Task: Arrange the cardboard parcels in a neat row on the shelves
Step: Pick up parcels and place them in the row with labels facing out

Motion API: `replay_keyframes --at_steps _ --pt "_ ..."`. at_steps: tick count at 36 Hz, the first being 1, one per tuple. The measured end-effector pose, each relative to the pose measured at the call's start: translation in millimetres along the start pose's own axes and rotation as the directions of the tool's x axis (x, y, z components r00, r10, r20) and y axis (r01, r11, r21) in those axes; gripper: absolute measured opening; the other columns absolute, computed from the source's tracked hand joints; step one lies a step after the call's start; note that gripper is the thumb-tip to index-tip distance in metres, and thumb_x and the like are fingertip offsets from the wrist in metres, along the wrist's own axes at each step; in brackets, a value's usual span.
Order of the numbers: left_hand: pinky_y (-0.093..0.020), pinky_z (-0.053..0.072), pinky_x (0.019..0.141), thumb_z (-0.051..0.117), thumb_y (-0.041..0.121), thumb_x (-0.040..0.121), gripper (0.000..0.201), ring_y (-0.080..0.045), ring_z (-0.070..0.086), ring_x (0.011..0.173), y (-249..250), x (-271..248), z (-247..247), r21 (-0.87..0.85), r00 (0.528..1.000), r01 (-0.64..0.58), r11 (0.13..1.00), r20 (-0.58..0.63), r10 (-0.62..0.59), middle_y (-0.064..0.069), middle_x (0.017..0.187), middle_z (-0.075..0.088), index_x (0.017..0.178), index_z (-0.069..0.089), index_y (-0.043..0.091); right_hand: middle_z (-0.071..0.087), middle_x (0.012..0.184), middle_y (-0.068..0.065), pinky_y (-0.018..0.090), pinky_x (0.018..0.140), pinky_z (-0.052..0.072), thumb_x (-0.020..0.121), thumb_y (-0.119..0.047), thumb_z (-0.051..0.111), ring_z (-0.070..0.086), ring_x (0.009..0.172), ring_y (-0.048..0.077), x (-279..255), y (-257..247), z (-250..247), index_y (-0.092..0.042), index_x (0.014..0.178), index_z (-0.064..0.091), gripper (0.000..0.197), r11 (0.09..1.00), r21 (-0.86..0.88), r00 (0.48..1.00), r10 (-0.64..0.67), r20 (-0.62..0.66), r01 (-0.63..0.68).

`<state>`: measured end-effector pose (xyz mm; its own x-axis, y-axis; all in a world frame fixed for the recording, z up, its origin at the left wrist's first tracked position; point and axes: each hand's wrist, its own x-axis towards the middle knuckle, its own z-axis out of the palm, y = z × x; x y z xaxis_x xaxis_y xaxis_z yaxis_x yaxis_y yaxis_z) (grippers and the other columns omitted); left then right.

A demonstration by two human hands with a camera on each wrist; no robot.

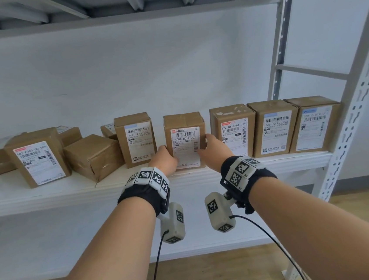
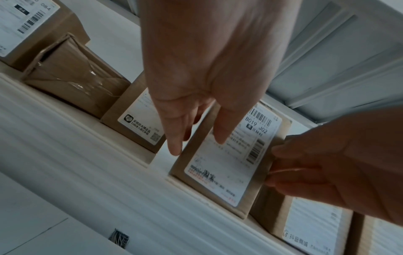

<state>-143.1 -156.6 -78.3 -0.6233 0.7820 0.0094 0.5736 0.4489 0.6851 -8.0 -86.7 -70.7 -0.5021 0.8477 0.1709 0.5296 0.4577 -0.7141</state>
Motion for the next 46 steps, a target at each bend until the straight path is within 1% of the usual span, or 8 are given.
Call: replay_keyframes --at_steps 6,11,18,24,28,36,41,46 --pt "-0.035 0.048 0.095 0.067 0.019 0.087 0.076 -0.029 0.054 0.122 18.1 0.0 -15.6 -0.112 0.943 -0.149 0.982 -0.315 0.107 -0.008 0.136 0.049 0.149 0.023 0.016 0.051 0.136 0.008 0.026 0.088 0.042 0.091 0.0 0.043 0.053 0.117 0.021 3.8 -14.2 -30.2 -0.012 0.14 0.042 0.05 0.991 0.062 0.963 -0.097 -0.251 0.116" --pt "-0.032 0.038 0.101 0.068 0.024 0.089 0.086 -0.026 0.044 0.131 36.0 -6.5 -25.8 -0.018 0.933 -0.25 0.968 -0.271 0.236 -0.01 0.151 0.03 0.154 0.013 0.03 0.052 0.13 0.009 0.029 0.096 0.04 0.089 0.003 0.043 0.047 0.121 0.024 13.5 -17.8 -58.0 -0.009 0.129 0.054 0.043 0.966 -0.123 0.872 -0.257 -0.416 0.226" --pt "-0.036 0.055 0.085 0.06 0.032 0.093 0.063 -0.026 0.066 0.091 43.1 10.2 -7.8 0.086 0.944 -0.251 0.964 -0.198 0.264 -0.012 0.133 0.052 0.149 0.03 0.033 0.047 0.139 0.009 0.039 0.117 0.022 0.083 -0.006 0.046 0.033 0.135 0.027 31.9 7.6 -80.4 -0.009 0.135 0.047 0.052 0.878 -0.468 0.922 -0.263 -0.283 0.107" --pt "-0.036 0.044 0.099 0.055 0.031 0.097 0.06 -0.031 0.058 0.116 55.9 18.7 5.8 0.071 0.949 -0.258 0.964 -0.168 0.266 -0.015 0.144 0.039 0.151 0.028 0.03 0.053 0.135 0.009 0.039 0.12 0.014 0.085 -0.017 0.047 0.04 0.133 0.025 41.9 26.1 -76.8 -0.01 0.127 0.053 0.043 0.842 -0.535 0.95 -0.219 -0.221 0.07" --pt "-0.035 0.044 0.099 0.055 0.029 0.097 0.061 -0.031 0.057 0.117 60.2 20.3 10.4 0.069 0.946 -0.271 0.96 -0.163 0.279 -0.016 0.145 0.037 0.151 0.027 0.028 0.052 0.134 0.01 0.039 0.113 0.03 0.086 -0.014 0.047 0.041 0.128 0.027 39.8 26.6 -76.5 -0.009 0.128 0.052 0.042 0.854 -0.516 0.942 -0.221 -0.253 0.062" --pt "-0.031 0.052 0.085 0.061 0.025 0.093 0.053 -0.024 0.06 0.086 61.4 18.8 2.0 0.059 0.945 -0.286 0.956 -0.149 0.292 -0.011 0.128 0.042 0.141 0.038 0.029 0.052 0.134 0.012 0.04 0.113 0.029 0.088 -0.015 0.044 0.04 0.129 0.029 39.7 28.6 -73.3 -0.009 0.129 0.051 0.042 0.862 -0.504 0.93 -0.217 -0.297 0.041" --pt "-0.029 0.05 0.086 0.058 0.025 0.095 0.054 -0.023 0.061 0.095 57.8 20.5 -4.6 0.047 0.946 -0.302 0.952 -0.107 0.305 -0.011 0.131 0.045 0.144 0.036 0.029 0.047 0.139 0.013 0.041 0.116 0.023 0.089 -0.018 0.045 0.034 0.135 0.03 35.6 24.3 -74.6 -0.008 0.132 0.048 0.044 0.873 -0.486 0.944 -0.187 -0.272 0.033" --pt "-0.035 0.042 0.102 0.05 0.024 0.099 0.068 -0.029 0.052 0.125 58.0 14.0 -3.4 0.034 0.956 -0.283 0.959 -0.072 0.284 -0.013 0.151 0.035 0.155 0.011 0.031 0.04 0.146 0.012 0.039 0.117 0.02 0.089 -0.015 0.047 0.029 0.138 0.029 29.3 15.5 -72.2 -0.009 0.137 0.045 0.048 0.896 -0.433 0.92 -0.247 -0.304 0.098"
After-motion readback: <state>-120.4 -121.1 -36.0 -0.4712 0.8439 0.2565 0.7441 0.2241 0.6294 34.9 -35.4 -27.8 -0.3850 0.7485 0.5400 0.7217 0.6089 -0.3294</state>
